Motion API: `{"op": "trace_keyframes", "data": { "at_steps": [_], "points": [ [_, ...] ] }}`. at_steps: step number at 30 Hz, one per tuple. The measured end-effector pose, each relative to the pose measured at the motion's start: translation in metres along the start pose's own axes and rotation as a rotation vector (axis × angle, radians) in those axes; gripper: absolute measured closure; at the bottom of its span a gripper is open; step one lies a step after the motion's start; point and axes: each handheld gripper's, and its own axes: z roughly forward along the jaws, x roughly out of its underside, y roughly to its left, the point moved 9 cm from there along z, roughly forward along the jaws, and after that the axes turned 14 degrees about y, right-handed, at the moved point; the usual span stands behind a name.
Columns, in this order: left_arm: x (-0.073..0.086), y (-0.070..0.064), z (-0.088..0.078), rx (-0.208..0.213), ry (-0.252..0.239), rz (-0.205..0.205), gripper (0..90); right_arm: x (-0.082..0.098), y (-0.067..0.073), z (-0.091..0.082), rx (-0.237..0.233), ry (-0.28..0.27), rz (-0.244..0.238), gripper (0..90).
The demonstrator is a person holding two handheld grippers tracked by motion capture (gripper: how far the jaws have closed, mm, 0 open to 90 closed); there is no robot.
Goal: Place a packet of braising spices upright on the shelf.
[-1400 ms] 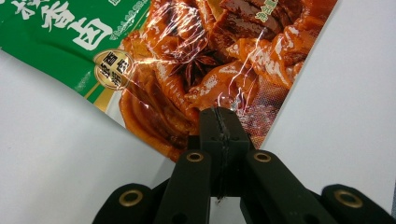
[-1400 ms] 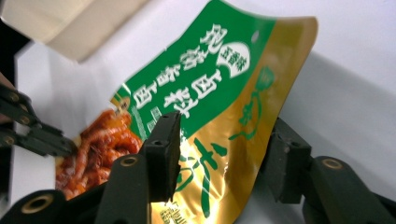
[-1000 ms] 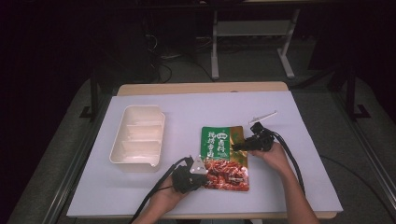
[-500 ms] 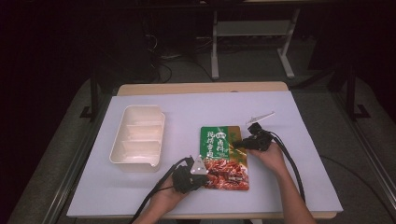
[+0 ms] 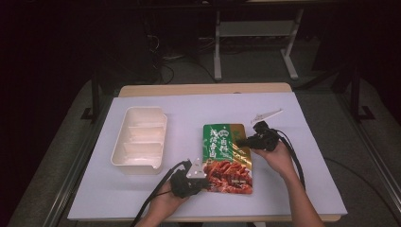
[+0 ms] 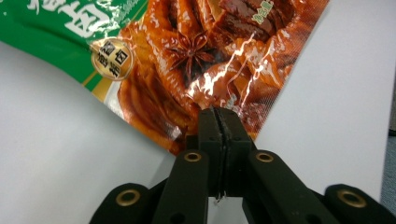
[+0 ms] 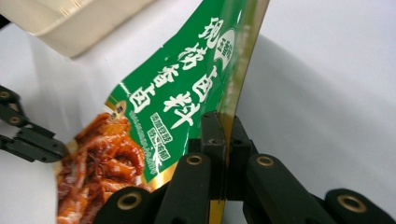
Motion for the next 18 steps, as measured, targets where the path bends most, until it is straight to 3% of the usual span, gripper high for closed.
{"op": "trace_keyframes", "data": {
  "at_steps": [7,13,18],
  "points": [
    [0.01,0.002,-0.019,-0.042,-0.067,-0.017,71.5,-0.005,0.014,-0.02,0.0,-0.043,-0.023,89.8],
    [0.019,0.001,-0.034,-0.025,-0.136,-0.042,66.0,-0.01,0.024,-0.038,0.011,-0.085,-0.037,89.9],
    [0.028,-0.001,-0.043,-0.021,-0.158,-0.046,62.6,-0.016,0.033,-0.05,0.015,-0.126,-0.059,89.9]
  ]
}}
